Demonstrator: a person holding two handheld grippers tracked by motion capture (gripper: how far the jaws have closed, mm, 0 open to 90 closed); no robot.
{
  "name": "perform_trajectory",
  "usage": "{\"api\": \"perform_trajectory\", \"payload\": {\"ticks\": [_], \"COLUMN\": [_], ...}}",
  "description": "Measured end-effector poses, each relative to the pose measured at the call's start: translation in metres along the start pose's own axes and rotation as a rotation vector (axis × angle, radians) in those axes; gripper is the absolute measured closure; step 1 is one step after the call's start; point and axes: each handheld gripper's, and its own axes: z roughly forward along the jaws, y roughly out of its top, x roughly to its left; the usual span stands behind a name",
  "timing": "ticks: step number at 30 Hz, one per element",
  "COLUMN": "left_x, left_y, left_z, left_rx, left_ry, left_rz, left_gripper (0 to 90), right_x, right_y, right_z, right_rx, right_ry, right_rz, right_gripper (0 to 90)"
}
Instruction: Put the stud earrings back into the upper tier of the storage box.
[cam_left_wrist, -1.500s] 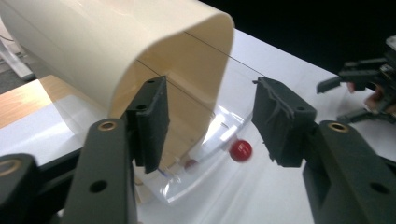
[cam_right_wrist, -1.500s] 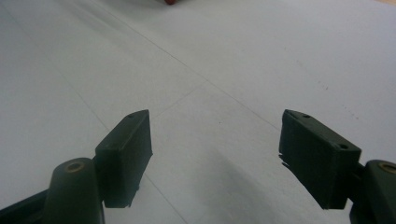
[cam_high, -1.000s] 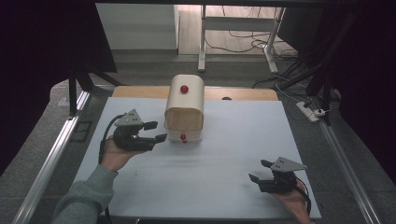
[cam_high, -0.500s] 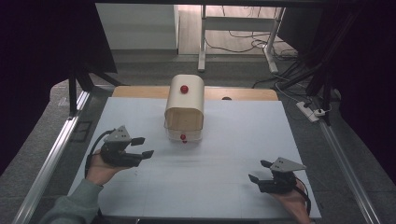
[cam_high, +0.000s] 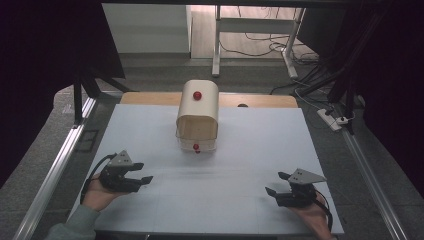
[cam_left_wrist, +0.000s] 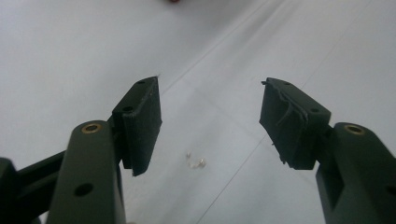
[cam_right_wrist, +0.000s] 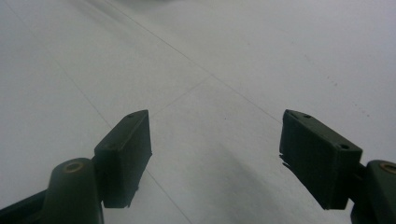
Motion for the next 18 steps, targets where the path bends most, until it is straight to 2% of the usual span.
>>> {"api": "perform_trajectory", "payload": {"ticks": [8, 18], "left_x": [0.003, 0.000], "left_y": [-0.012, -0.018], "left_z": [0.011, 0.026], "left_rx": [0.069, 0.153], "left_ry": [0.013, 0.016], "left_rz": [-0.006, 0.052], "left_gripper": [39.4, 44.4], "right_x": [0.000, 0.001], "right_y": [0.000, -0.001], "right_z": [0.001, 0.002], "right_rx": [0.000, 0.000], "right_ry": [0.007, 0.010], "right_rz": [0.001, 0.001], "right_gripper": [24.4, 24.4]}}
